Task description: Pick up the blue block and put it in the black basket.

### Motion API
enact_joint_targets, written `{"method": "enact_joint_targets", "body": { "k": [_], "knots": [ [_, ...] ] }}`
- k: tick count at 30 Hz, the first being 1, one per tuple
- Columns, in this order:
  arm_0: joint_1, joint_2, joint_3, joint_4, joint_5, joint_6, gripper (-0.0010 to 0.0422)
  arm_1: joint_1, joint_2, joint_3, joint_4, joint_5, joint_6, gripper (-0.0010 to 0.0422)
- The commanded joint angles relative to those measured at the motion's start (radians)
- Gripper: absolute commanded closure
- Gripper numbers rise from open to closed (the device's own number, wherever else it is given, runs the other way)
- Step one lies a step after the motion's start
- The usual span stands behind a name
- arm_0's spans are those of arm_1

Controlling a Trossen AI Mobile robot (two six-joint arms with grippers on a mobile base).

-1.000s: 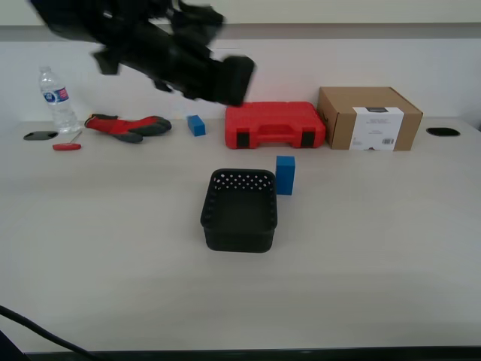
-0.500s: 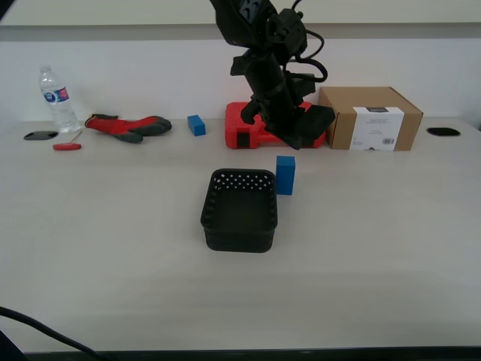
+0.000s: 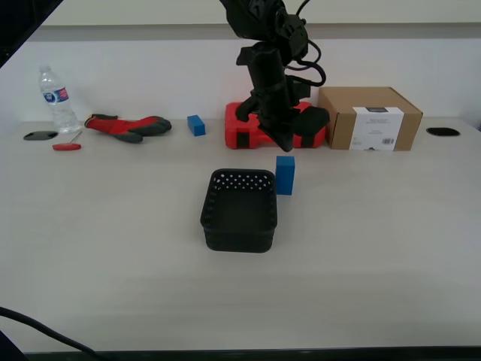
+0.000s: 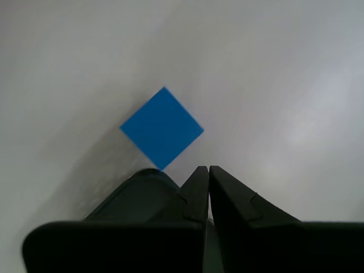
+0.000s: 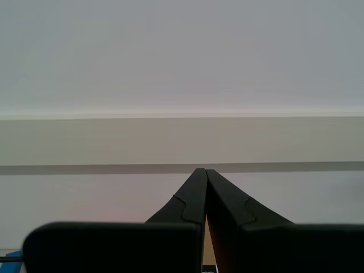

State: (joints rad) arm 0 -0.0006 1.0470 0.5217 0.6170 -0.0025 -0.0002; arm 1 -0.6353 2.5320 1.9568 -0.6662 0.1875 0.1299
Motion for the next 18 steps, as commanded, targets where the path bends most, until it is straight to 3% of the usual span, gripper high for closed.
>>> {"method": "enact_joint_targets", "body": {
  "k": [1,6,10,14,18],
  "knots": [
    [0.001,0.000,0.002,0.003,0.000,0.000,0.0413,0.008,0.000,-0.007,-0.002,0.000,0.002,0.0412],
    [0.000,0.000,0.002,0.003,0.000,0.000,0.0413,0.013,0.000,-0.010,0.003,0.014,-0.011,0.0412],
    [0.001,0.000,0.002,0.003,0.000,0.000,0.0413,0.013,0.000,-0.005,-0.015,0.087,-0.029,0.0412],
    [0.001,0.000,0.002,0.003,0.000,0.000,0.0413,-0.001,0.000,-0.001,-0.089,0.082,0.030,0.0412],
    [0.001,0.000,0.002,0.003,0.000,0.000,0.0413,-0.003,0.000,-0.001,-0.084,0.055,0.043,0.0373]
  ]
}}
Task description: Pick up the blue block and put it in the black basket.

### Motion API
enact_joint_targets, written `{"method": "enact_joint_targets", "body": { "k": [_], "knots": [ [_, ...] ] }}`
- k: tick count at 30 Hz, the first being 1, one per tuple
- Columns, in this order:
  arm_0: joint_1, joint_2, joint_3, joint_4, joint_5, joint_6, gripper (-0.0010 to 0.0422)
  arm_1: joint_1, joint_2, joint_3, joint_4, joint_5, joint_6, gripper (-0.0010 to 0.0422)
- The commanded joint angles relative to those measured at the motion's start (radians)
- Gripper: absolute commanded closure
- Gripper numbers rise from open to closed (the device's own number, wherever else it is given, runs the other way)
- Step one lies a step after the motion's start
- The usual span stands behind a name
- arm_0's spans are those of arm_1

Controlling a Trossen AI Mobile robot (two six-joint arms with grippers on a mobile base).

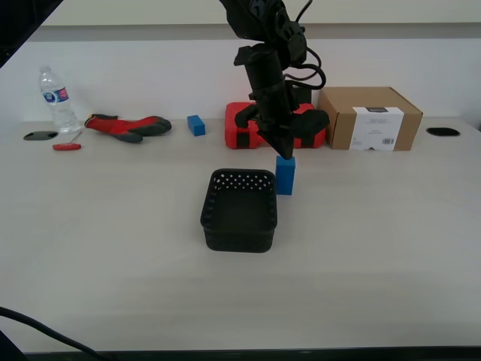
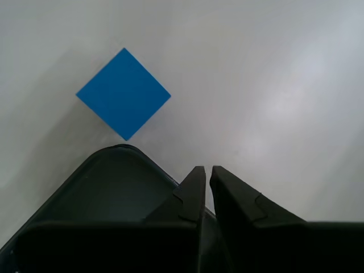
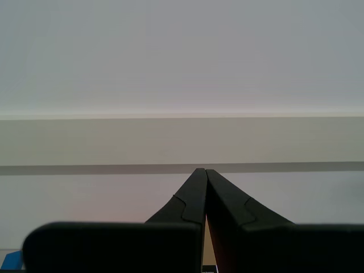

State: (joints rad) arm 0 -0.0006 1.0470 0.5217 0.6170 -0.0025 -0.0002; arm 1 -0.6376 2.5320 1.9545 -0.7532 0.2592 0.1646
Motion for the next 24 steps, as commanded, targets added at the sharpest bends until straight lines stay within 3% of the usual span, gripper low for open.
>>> {"method": "enact_joint_targets", "body": {
  "k": [1,3,8,11,13,16,19,21,24],
  "knots": [
    [0.000,0.000,0.002,0.003,0.000,0.000,0.0413,-0.001,0.000,0.002,0.008,-0.027,0.008,0.0351],
    [0.000,0.000,0.002,0.003,0.000,0.000,0.0413,-0.001,0.000,0.001,0.017,-0.046,-0.008,0.0296],
    [0.000,0.000,0.002,0.003,0.000,0.000,0.0413,-0.001,0.011,-0.017,0.224,-0.122,-0.062,0.0091],
    [0.000,0.000,0.002,0.002,0.000,0.000,0.0413,0.004,0.087,0.013,0.320,-0.143,-0.190,0.0004],
    [0.000,0.000,0.002,0.002,0.000,0.000,0.0413,0.004,0.169,0.089,0.279,-0.182,-0.233,0.0034],
    [0.000,0.000,0.002,0.003,0.000,0.000,0.0413,0.006,0.281,0.237,0.144,-0.181,-0.183,0.0110],
    [0.001,0.000,0.002,0.003,0.000,0.000,0.0413,0.007,0.374,0.411,0.058,-0.180,-0.173,0.0222],
    [0.001,0.000,0.002,0.006,0.000,0.000,0.0413,0.008,0.345,0.372,0.113,-0.171,-0.171,0.0304],
    [0.001,0.000,0.002,0.000,0.000,0.000,0.0413,0.008,0.321,0.382,0.053,-0.150,-0.132,0.0421]
  ]
}}
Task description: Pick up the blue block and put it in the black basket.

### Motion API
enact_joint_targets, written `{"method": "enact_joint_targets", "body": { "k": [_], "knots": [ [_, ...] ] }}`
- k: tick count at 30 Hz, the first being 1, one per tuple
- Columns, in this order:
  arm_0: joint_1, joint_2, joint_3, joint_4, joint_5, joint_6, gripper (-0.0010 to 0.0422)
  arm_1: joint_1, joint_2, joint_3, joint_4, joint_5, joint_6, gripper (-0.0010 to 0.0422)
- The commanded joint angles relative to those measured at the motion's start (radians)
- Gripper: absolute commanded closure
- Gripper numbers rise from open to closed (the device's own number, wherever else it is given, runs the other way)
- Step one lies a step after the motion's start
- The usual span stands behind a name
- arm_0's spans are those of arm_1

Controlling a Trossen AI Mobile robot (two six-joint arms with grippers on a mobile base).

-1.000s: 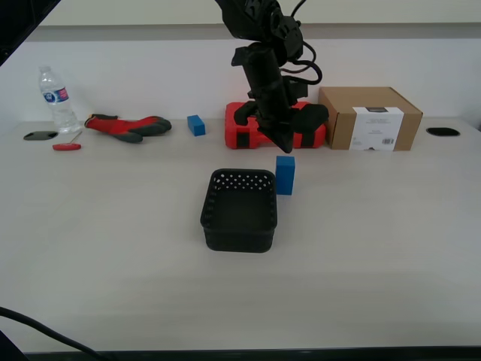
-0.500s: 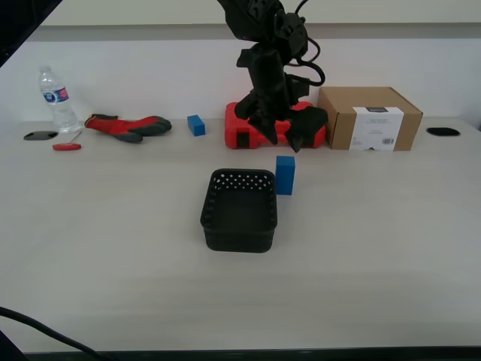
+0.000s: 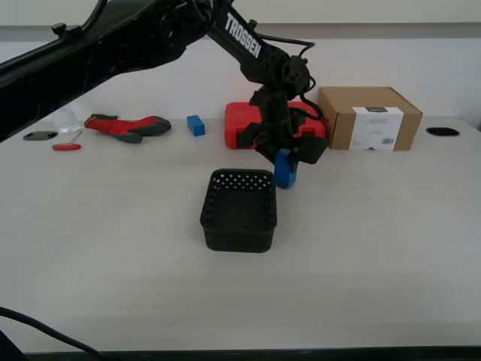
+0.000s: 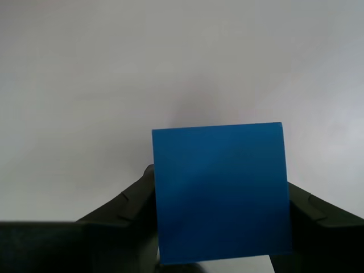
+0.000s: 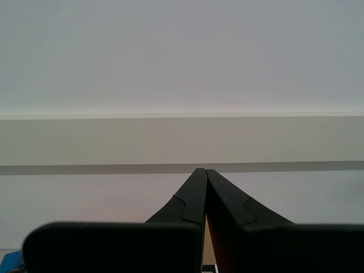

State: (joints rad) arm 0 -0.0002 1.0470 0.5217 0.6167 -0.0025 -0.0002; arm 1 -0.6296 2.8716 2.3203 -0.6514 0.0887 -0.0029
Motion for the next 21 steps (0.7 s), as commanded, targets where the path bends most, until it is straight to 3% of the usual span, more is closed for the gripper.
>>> {"method": "enact_joint_targets", "body": {
  "k": [1,9,14,18,21],
  "knots": [
    [0.000,0.000,0.002,0.000,0.000,0.000,0.0413,0.000,-0.023,0.032,-0.085,0.028,0.050,0.0412],
    [0.000,0.000,0.002,-0.001,0.000,0.000,0.0413,0.000,-0.257,0.030,-0.286,-0.036,0.220,0.0414],
    [0.000,0.000,0.002,0.000,0.000,0.000,0.0413,0.008,-0.317,0.022,-0.488,-0.162,0.269,0.0414],
    [0.000,0.000,0.002,0.000,0.000,0.000,0.0413,0.008,-0.318,-0.141,-0.502,-0.147,0.277,0.0413],
    [0.000,0.000,0.002,0.001,0.000,0.000,0.0413,0.007,-0.318,-0.292,-0.490,-0.032,0.282,0.0413]
  ]
}}
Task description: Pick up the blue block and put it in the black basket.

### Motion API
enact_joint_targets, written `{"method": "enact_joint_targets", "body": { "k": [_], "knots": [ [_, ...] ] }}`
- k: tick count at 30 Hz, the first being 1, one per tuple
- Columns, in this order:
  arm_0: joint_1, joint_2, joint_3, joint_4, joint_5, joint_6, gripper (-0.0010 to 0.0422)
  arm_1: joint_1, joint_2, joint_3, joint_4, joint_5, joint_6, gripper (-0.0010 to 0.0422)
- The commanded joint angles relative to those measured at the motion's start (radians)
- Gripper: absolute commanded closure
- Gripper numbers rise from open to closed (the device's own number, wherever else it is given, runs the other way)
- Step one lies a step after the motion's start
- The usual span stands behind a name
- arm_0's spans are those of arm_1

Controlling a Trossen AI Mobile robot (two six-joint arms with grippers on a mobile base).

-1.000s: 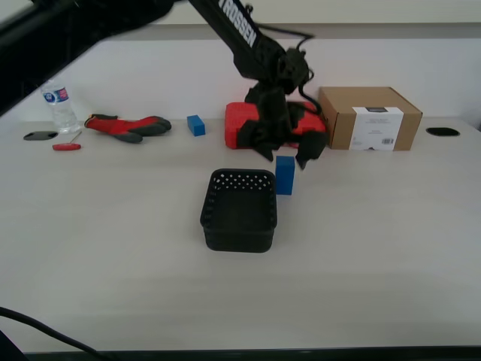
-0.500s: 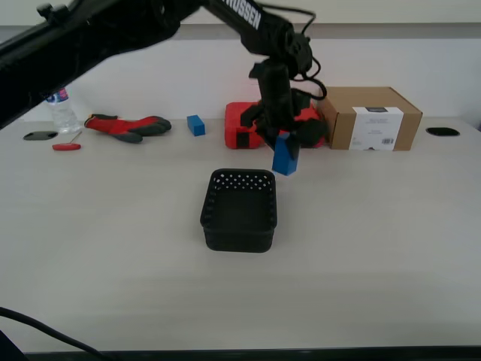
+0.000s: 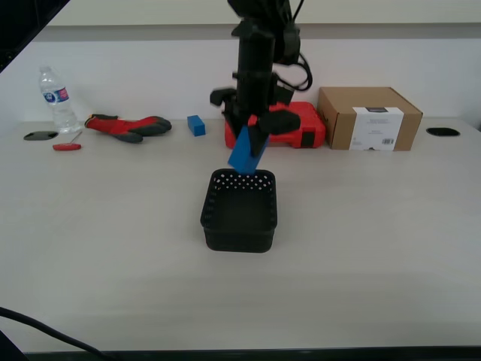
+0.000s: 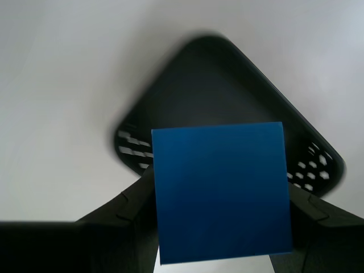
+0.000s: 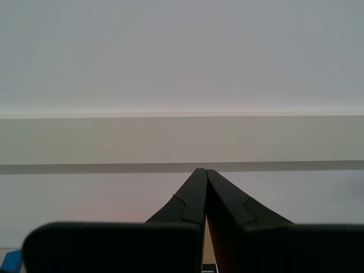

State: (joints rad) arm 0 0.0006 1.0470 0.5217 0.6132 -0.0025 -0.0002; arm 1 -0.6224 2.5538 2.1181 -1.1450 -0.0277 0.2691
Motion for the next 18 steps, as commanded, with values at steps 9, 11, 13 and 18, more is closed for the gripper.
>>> {"method": "enact_joint_targets", "body": {
  "k": [9,11,13,18],
  "knots": [
    [0.000,0.000,0.002,0.004,0.000,0.000,0.0413,0.000,-0.002,-0.210,0.017,0.120,0.019,0.0412],
    [0.000,0.000,0.002,0.004,0.000,0.000,0.0413,0.000,-0.002,-0.209,0.016,0.125,0.030,0.0412],
    [0.000,0.000,0.002,0.004,0.000,0.000,0.0413,0.000,-0.002,-0.209,0.016,0.143,0.031,0.0403],
    [0.000,0.000,0.002,0.003,0.000,0.000,0.0413,0.000,-0.002,-0.209,0.029,0.140,0.043,0.0286]
  ]
}}
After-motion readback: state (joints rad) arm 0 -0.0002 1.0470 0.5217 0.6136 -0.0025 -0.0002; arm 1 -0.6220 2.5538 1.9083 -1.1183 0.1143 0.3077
